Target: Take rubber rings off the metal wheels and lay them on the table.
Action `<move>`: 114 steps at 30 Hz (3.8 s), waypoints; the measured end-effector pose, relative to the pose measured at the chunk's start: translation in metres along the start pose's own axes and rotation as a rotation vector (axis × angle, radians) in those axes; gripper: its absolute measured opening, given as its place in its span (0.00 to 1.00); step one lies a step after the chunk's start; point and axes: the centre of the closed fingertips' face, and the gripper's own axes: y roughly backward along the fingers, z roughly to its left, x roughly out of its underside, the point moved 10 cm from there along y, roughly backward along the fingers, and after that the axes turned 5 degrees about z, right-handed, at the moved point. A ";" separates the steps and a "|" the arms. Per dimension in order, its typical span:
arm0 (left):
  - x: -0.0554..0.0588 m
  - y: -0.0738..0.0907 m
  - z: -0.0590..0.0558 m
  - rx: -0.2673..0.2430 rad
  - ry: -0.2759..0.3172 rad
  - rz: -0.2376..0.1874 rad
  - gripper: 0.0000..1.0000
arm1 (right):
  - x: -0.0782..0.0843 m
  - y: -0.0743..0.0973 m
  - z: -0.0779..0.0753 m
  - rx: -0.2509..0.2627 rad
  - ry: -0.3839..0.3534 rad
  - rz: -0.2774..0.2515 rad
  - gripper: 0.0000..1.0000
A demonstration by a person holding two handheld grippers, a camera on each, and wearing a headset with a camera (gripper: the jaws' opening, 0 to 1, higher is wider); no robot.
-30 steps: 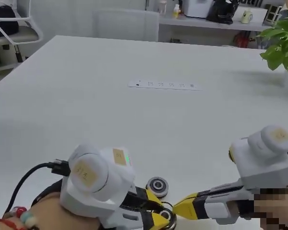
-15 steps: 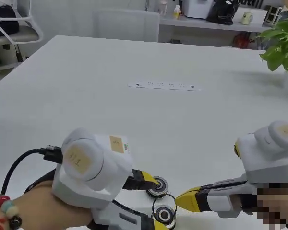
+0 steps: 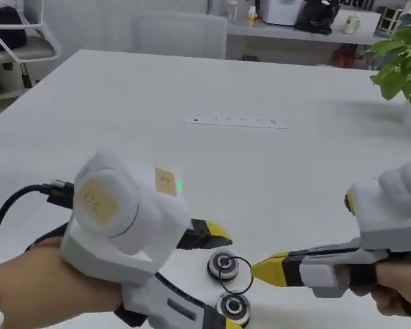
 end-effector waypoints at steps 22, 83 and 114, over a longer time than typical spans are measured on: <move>0.020 0.083 -0.014 -0.216 0.029 0.020 0.90 | -0.010 0.002 0.008 -0.038 -0.015 -0.064 0.00; 0.063 0.091 -0.038 -0.323 0.249 -0.012 0.88 | -0.003 -0.053 0.040 -0.093 0.089 0.074 0.00; 0.063 0.092 -0.037 -0.330 0.242 -0.009 0.82 | 0.006 -0.068 0.028 0.033 0.218 0.166 0.00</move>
